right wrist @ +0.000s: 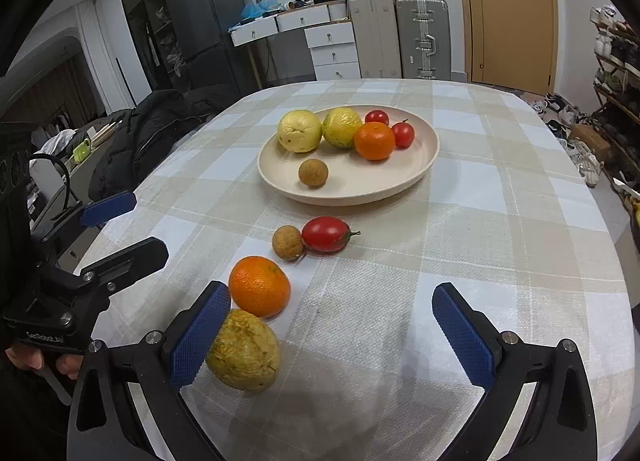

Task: Organize fruits
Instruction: 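Move the right gripper toward the bumpy green-yellow fruit while the left approaches an orange, then grasp the bumpy green-yellow fruit with the right gripper and lift it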

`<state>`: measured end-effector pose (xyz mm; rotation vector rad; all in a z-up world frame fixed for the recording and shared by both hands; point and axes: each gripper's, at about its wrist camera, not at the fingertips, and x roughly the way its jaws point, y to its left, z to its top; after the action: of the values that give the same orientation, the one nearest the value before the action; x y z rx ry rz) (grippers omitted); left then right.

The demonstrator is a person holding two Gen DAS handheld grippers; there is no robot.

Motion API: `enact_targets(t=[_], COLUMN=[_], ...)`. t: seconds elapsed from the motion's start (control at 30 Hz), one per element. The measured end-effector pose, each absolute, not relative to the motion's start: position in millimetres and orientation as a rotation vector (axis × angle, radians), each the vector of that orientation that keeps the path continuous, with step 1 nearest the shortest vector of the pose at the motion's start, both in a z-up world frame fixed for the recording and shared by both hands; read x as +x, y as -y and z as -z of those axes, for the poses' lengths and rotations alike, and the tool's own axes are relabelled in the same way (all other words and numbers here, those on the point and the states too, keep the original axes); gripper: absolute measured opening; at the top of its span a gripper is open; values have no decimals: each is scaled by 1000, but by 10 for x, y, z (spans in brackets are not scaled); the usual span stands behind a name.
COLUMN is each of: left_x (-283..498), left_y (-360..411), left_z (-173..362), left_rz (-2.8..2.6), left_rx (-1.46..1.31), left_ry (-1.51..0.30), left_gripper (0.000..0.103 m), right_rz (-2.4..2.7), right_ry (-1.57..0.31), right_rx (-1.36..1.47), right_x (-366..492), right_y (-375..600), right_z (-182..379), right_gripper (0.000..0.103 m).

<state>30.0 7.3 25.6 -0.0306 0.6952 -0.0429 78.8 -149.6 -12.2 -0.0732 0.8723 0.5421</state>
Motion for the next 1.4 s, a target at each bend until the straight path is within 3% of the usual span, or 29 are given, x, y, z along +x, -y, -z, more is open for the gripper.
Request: enact_targets(t=[1.4], left_x=[482], left_y=[-6], left_z=[-11], left_rz=[51], left_rx=[9], left_ry=[-775], left_gripper=[102], right_rz=[-724], right_ry=[-1000], right_rx=[-196], right_x=[552], right_y=[1197], right_z=[290], right_gripper=[102])
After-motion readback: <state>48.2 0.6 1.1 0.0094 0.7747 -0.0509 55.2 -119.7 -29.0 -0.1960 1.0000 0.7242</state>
